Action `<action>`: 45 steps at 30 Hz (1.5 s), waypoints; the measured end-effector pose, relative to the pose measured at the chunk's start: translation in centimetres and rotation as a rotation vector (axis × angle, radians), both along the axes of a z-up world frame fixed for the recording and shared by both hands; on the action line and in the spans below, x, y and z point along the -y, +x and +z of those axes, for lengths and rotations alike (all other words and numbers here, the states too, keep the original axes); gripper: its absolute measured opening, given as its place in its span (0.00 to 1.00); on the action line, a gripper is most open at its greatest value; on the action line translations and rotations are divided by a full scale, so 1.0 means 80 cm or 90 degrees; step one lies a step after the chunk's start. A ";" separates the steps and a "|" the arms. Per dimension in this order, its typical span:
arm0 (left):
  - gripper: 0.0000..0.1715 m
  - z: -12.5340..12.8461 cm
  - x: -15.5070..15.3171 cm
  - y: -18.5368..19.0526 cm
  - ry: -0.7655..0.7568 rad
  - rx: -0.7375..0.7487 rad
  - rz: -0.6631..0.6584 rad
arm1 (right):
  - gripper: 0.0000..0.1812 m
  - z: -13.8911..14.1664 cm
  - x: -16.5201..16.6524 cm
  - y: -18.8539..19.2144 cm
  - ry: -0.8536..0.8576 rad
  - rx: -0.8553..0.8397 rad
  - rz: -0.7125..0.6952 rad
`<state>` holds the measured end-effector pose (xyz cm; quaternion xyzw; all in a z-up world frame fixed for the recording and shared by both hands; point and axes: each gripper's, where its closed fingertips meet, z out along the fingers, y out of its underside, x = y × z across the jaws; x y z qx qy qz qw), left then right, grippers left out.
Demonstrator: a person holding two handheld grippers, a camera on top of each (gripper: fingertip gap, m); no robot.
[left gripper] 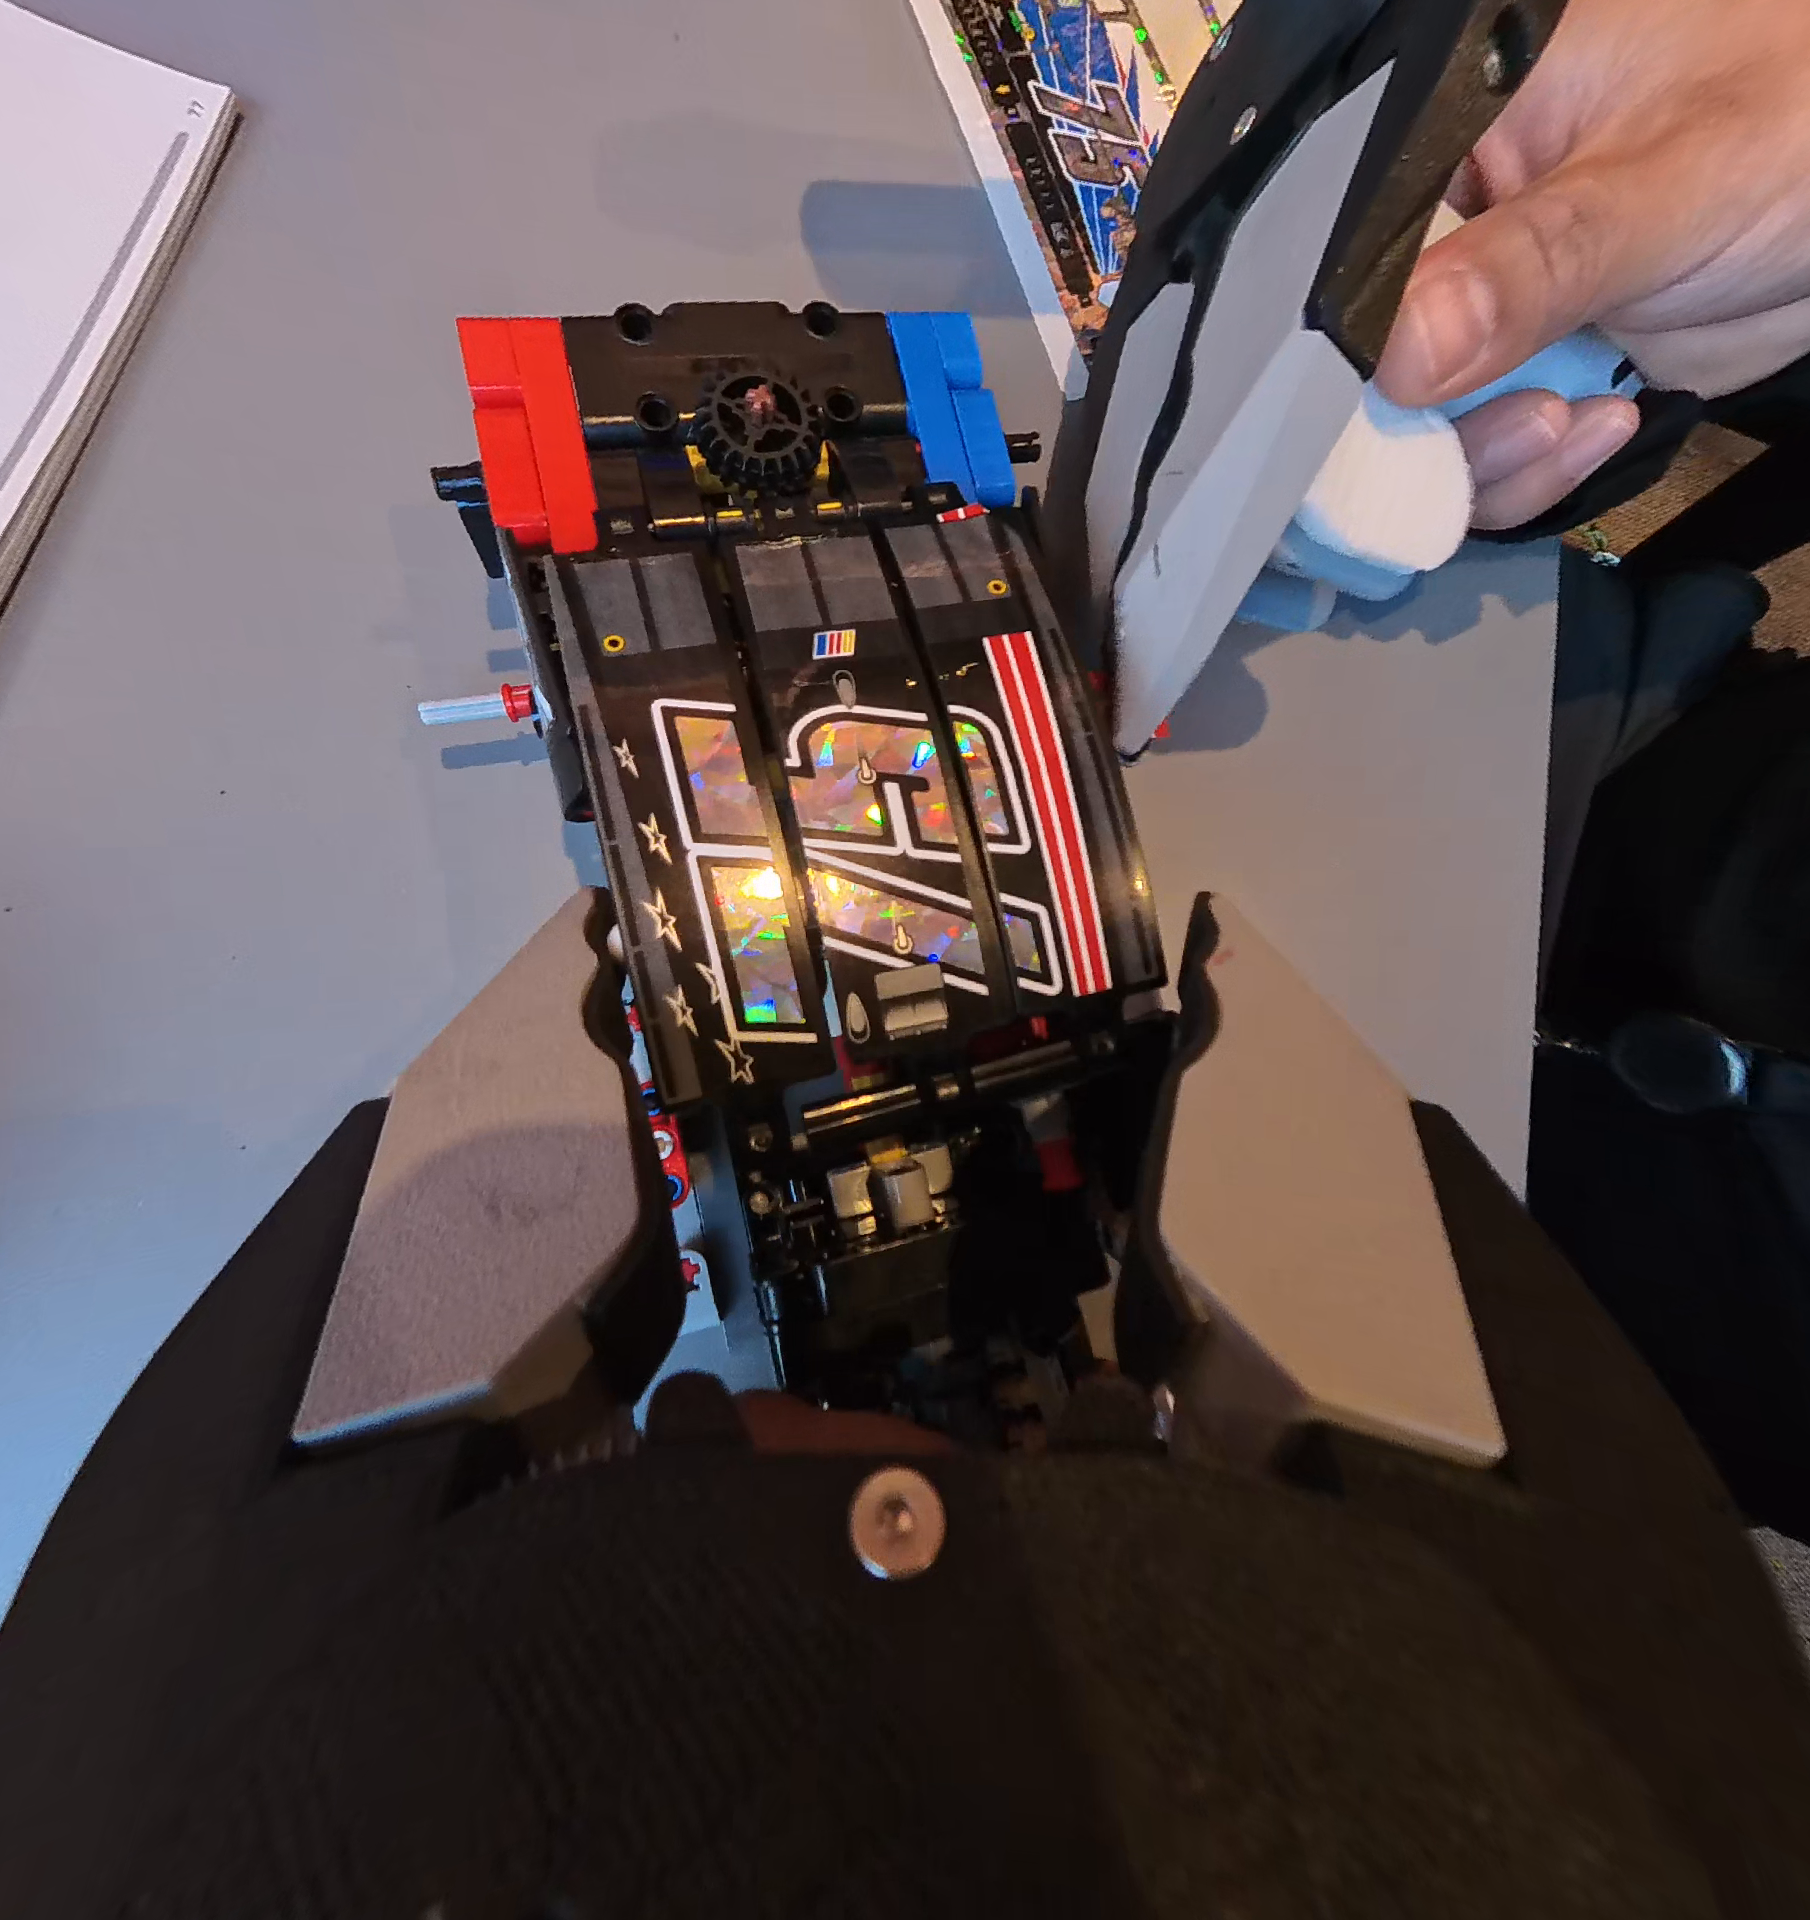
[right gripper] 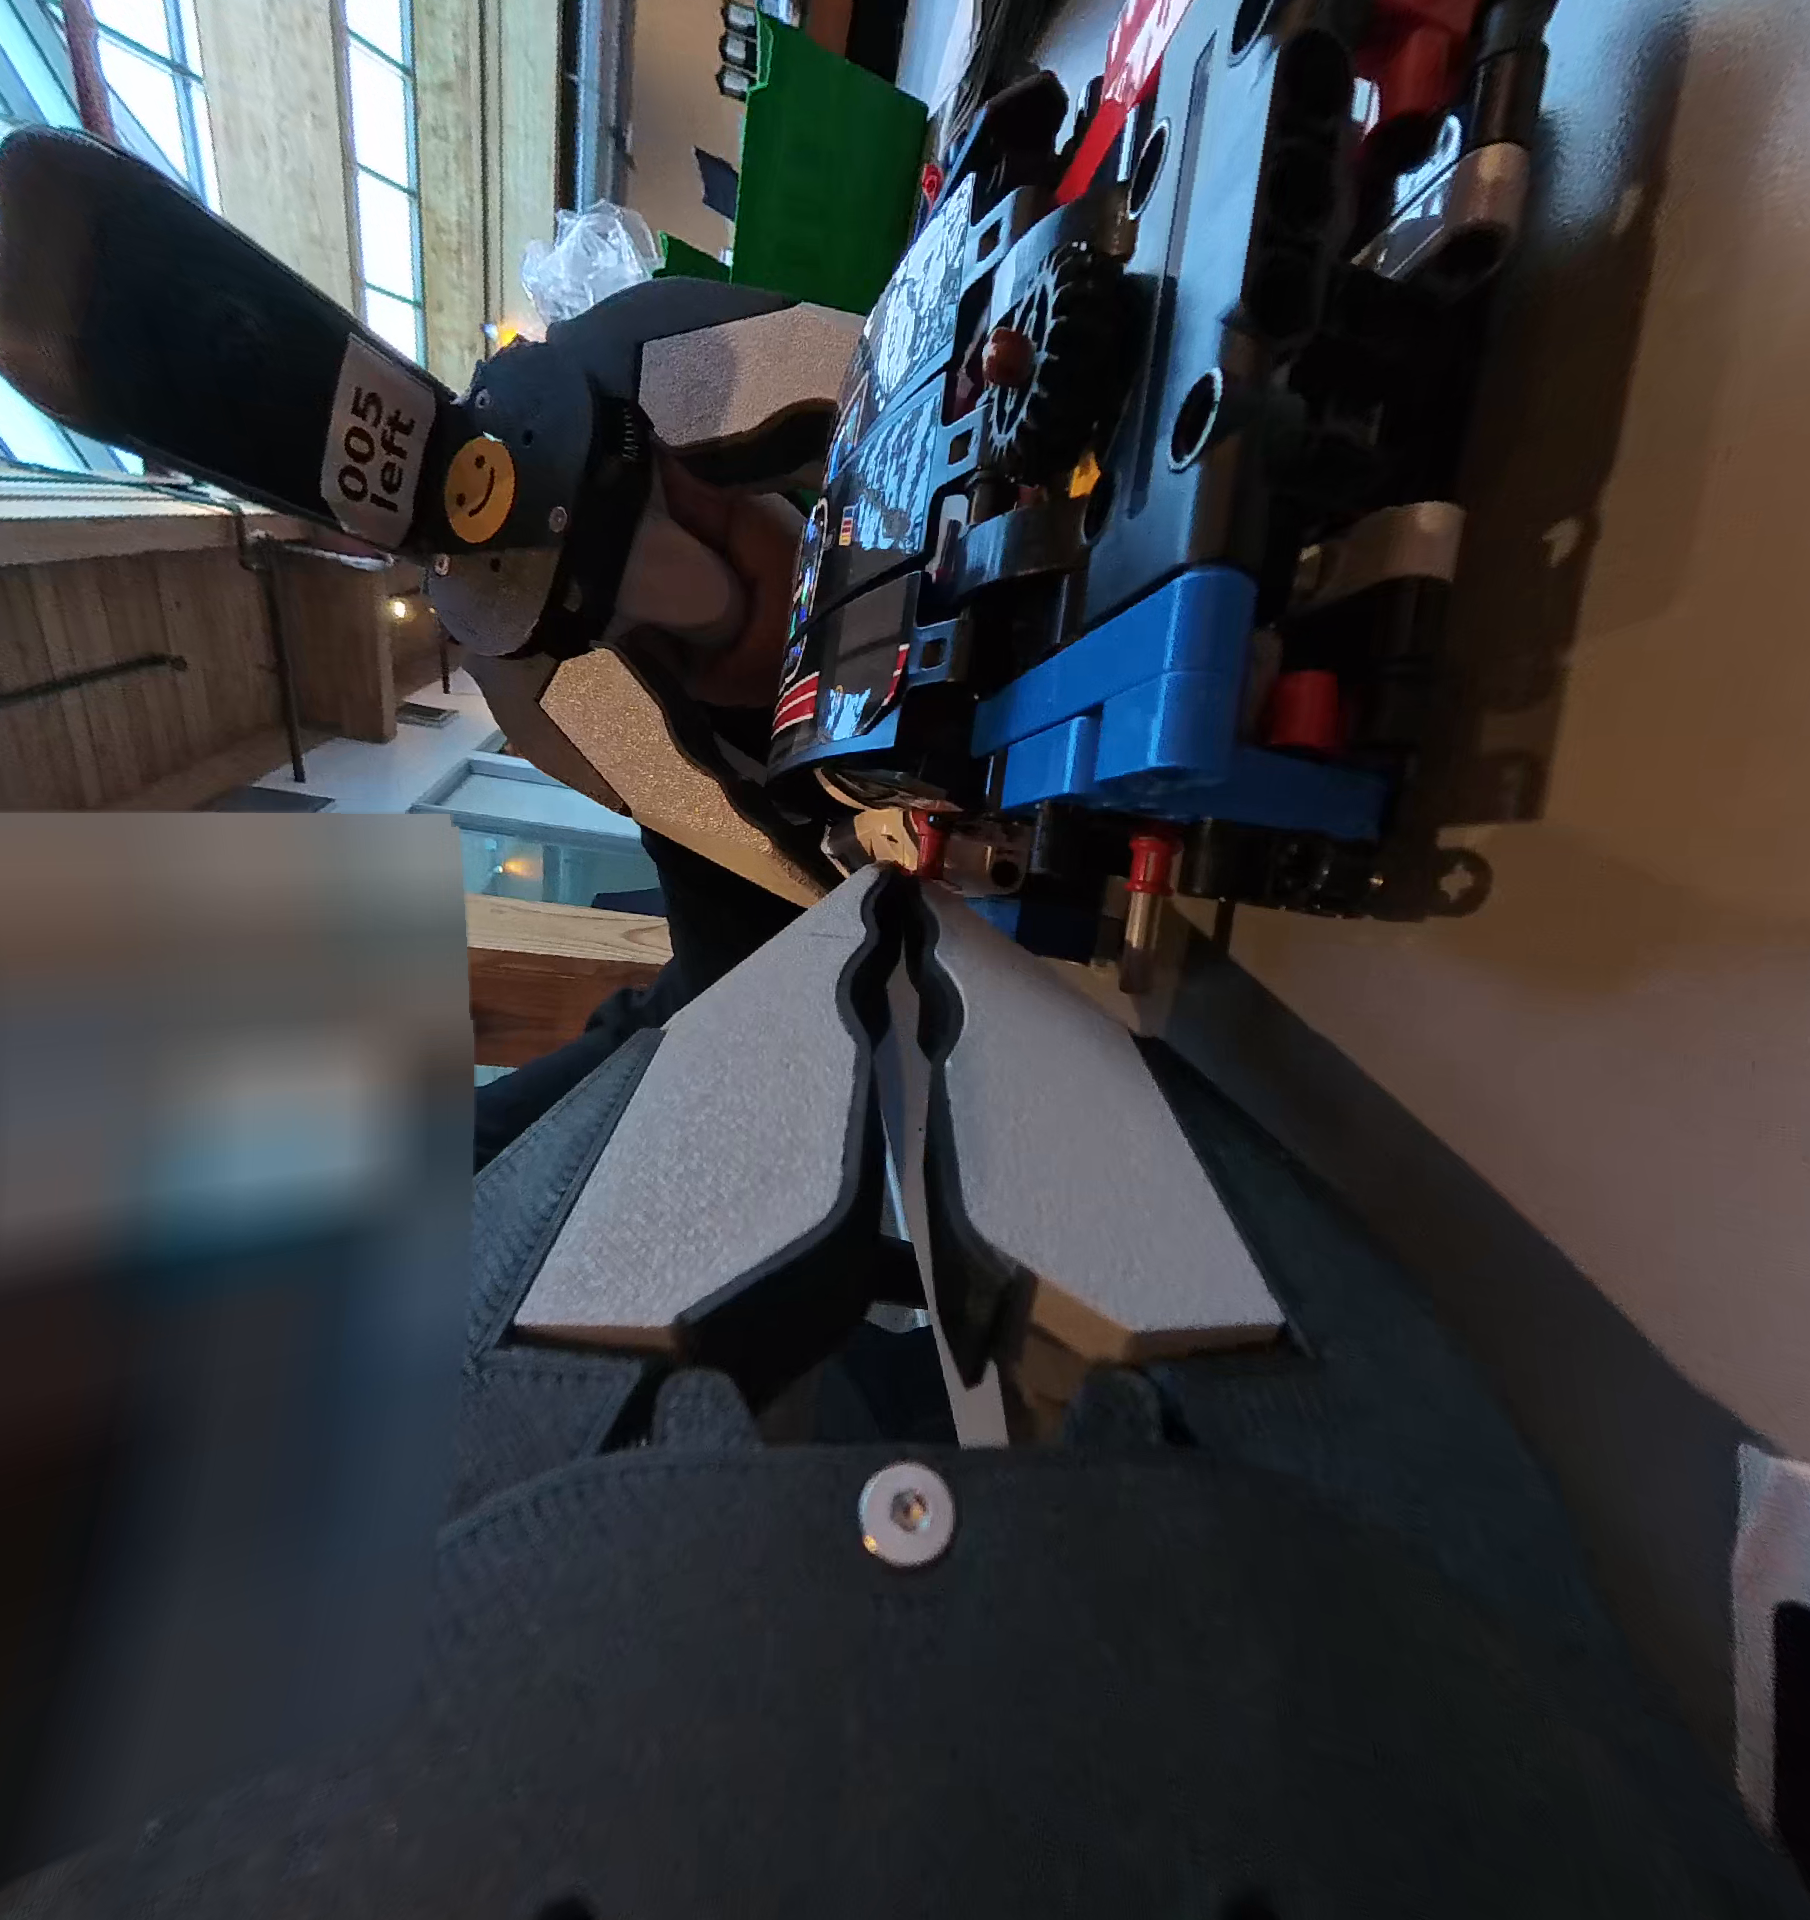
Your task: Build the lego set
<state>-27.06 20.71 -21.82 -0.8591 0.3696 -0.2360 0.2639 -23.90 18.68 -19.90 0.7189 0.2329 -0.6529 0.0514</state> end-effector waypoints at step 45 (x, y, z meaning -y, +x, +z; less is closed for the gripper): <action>0.61 0.002 -0.002 0.000 0.024 -0.022 0.015 | 0.00 -0.006 -0.006 -0.002 -0.144 0.241 0.053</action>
